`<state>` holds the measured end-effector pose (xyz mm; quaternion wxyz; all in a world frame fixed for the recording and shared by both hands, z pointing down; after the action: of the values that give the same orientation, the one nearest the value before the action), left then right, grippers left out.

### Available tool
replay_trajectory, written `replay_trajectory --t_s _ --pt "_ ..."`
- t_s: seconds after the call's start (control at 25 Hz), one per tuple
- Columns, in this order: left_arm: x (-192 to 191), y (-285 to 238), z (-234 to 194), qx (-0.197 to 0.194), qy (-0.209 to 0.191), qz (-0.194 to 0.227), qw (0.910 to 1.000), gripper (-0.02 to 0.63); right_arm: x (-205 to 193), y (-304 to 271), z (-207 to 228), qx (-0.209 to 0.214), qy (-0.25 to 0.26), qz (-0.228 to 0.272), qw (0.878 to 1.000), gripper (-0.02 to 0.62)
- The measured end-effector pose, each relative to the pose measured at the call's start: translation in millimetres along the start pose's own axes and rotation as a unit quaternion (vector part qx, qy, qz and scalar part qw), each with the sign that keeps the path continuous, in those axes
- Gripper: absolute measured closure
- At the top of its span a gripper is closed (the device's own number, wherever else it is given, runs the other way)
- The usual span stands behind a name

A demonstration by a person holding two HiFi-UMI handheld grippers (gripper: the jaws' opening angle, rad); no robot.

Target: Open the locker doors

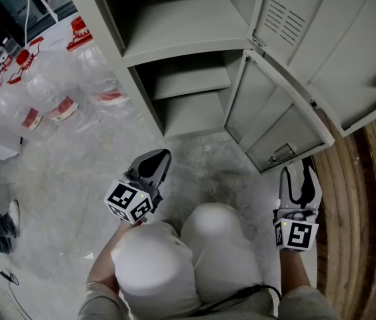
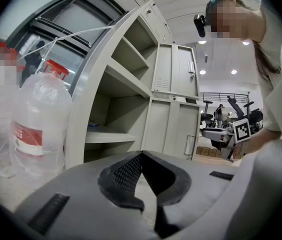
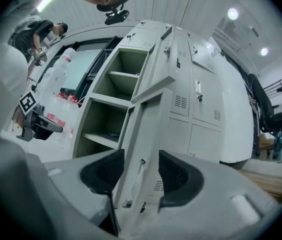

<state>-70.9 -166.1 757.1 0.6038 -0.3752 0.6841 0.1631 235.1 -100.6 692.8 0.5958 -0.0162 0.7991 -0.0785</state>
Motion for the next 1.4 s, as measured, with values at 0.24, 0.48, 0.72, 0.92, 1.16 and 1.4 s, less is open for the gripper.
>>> replay_trajectory --t_s 0.24,0.48,0.72,0.92,1.16,1.4 --pt "0.5 -1.5 -1.7 0.006 -0.001 0.0 1.0 0.607 15.6 -6.4 -21.9 0.034 -0.001 0.018 0.999 0.443" --pt "2.3 1.2 -14.8 0.031 -0.002 0.01 0.9995 0.607 25.2 -25.3 -42.6 0.079 -0.023 0.034 0.996 0.578" --pt "52.4 12.9 -31.4 0.045 -0.045 0.037 0.9973 0.607 69.1 -53.6 -64.4 0.137 -0.051 0.063 0.987 0.595" --pt "138.8 30.4 -15.7 0.013 -0.042 0.026 0.9987 0.607 175.8 -60.8 -70.1 0.199 -0.096 0.108 0.969 0.595" --pt "257.2 50.4 21.2 0.023 -0.042 0.018 0.9987 0.607 300.7 -51.8 -52.7 0.243 -0.082 0.095 0.962 0.595" --pt "348.2 98.3 72.8 0.051 -0.019 0.008 0.9985 0.607 385.1 -10.7 -33.3 0.27 -0.08 0.062 0.957 0.595"
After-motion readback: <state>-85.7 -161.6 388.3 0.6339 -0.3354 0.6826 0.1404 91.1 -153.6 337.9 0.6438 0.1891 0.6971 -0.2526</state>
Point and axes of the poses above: the fingertips, and each gripper's own axes: y backward along the fingers, z to its right, x out of its top, the point moved 1 cm from there along y, backward along the fingers, and after that the axes turned 8 degrees about -z, right-handed, at the moved point
